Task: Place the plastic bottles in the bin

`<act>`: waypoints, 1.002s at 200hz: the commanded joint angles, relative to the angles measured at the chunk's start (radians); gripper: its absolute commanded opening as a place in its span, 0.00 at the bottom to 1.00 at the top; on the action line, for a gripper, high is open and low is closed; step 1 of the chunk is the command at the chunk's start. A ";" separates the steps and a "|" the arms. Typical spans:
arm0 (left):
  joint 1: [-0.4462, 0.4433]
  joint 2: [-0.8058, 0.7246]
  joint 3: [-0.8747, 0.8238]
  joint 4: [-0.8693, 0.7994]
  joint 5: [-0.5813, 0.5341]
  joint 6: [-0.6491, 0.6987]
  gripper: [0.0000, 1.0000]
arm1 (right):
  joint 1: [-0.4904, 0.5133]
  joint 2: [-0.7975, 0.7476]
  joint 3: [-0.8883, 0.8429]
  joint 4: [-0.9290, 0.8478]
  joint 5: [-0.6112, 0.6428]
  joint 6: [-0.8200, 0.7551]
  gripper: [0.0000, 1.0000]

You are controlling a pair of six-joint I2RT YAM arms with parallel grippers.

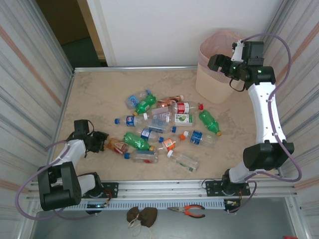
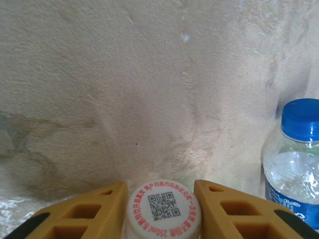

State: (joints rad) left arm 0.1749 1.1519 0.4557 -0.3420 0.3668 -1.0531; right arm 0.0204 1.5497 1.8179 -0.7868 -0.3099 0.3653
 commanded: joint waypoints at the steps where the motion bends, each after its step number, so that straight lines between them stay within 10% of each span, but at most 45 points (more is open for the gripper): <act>1: -0.005 -0.044 -0.007 -0.030 -0.006 -0.012 0.35 | 0.004 -0.052 -0.017 -0.006 0.009 -0.006 0.89; 98: 0.008 -0.258 0.155 -0.105 0.036 0.183 0.27 | 0.046 -0.128 -0.115 0.048 -0.172 -0.088 0.89; 200: -0.093 -0.294 0.373 0.363 0.457 0.387 0.17 | 0.393 -0.213 -0.362 0.290 -0.433 -0.285 0.91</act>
State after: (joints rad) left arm 0.1337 0.8570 0.7517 -0.1673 0.6754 -0.7521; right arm 0.3542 1.3914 1.5047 -0.6437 -0.6323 0.1257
